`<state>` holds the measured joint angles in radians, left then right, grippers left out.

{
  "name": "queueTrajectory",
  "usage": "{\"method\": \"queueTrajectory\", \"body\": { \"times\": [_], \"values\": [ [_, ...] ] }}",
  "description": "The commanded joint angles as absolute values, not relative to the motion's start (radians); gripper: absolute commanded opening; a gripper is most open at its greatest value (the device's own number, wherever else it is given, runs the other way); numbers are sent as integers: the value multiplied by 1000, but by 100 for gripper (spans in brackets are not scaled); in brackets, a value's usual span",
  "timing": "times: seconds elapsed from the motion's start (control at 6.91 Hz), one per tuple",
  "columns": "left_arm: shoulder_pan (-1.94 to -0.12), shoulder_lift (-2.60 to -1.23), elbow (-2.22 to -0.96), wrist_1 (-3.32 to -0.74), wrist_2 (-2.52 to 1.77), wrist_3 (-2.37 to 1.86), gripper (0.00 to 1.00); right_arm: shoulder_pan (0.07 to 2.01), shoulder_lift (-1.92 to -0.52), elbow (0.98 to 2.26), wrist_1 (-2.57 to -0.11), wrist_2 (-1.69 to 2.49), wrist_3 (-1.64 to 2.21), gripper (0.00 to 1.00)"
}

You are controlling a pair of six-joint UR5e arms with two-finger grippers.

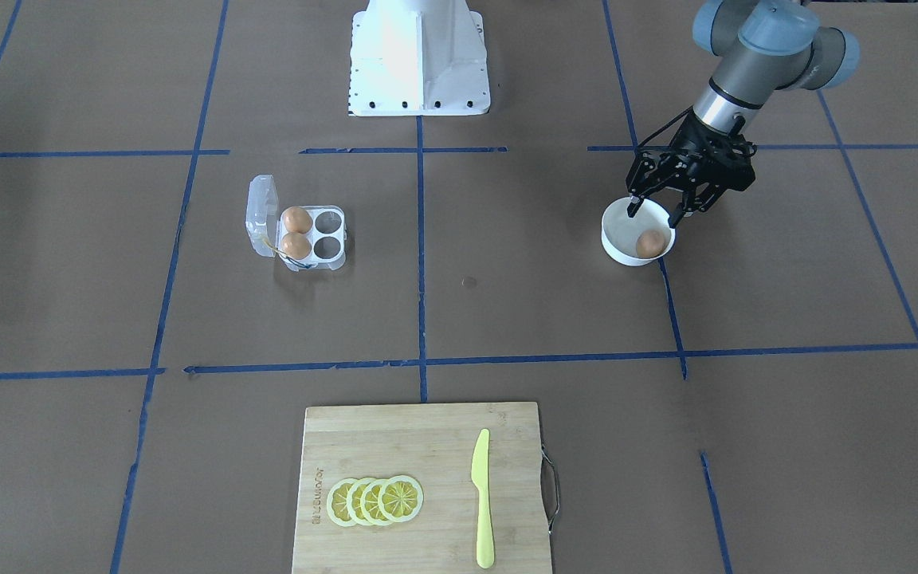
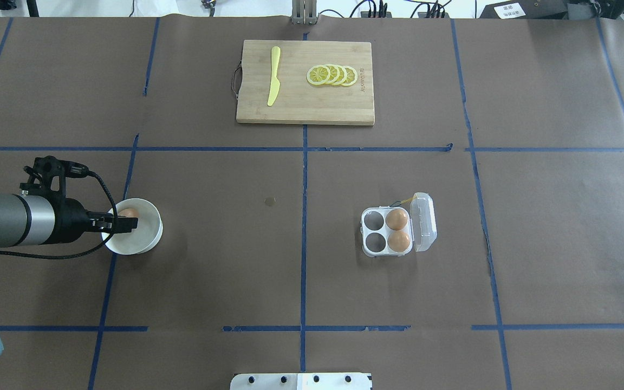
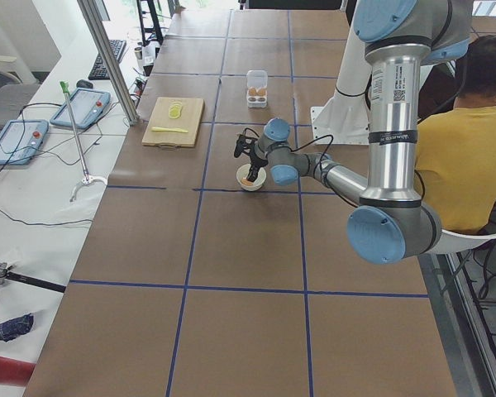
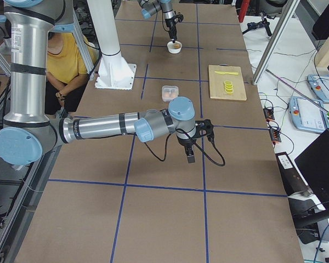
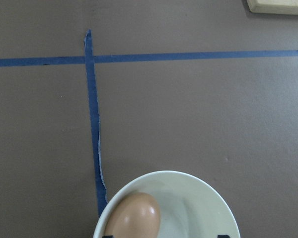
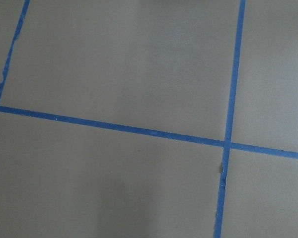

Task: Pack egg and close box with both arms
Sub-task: 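Move the left gripper over the white bowl toward the brown egg, then lower the left gripper into the bowl and close on the egg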

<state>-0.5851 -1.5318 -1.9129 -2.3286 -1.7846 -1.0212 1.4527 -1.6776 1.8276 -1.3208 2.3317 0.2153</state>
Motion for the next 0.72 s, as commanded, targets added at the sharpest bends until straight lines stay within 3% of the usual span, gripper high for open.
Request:
{"method": "queueTrajectory", "body": {
  "times": [0.0, 0.58],
  "values": [
    [-581, -1566, -1885, -2329, -1786, -826, 70, 1453, -1678, 1827, -1322, 2332, 215, 100],
    [-587, -1568, -1861, -2330, -1793, -822, 71, 1453, -1680, 1829, -1321, 2332, 215, 100]
  ]
}}
